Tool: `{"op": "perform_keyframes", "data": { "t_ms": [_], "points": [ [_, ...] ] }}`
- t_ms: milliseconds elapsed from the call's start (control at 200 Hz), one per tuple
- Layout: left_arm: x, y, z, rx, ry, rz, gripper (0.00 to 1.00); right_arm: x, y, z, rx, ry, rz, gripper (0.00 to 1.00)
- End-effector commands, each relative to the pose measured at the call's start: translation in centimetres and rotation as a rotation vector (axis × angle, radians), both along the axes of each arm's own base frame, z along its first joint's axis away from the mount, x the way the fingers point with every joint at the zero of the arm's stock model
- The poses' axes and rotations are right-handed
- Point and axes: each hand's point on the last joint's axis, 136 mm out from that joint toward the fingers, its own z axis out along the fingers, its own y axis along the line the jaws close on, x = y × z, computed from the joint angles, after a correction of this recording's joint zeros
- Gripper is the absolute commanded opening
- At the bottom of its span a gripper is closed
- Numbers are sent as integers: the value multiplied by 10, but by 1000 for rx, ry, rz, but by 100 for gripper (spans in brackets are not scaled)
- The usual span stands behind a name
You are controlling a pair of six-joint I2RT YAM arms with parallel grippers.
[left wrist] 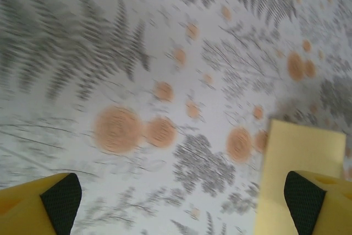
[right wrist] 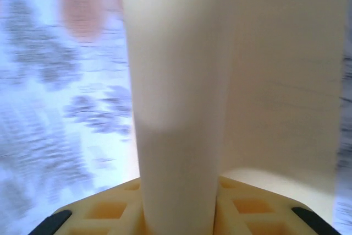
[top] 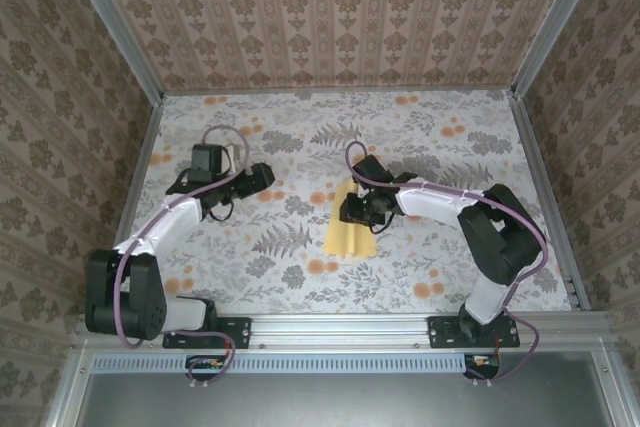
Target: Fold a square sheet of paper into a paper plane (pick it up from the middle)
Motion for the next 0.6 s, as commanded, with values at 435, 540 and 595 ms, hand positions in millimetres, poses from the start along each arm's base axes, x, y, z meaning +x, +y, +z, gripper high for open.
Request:
{"op": "perform_keyframes", "data": {
  "t_ms": [435,540,595],
  "points": [
    [-34,-75,-13,-417,106,-154,87,14,54,52,583,20,111,31],
    [-35,-85,-14,-481,128,-187,83,10,57,56,623,33,137,33],
    [-35,-89,-13,-507,131,-210,80,7,58,60,647,33,152,34]
  ]
}}
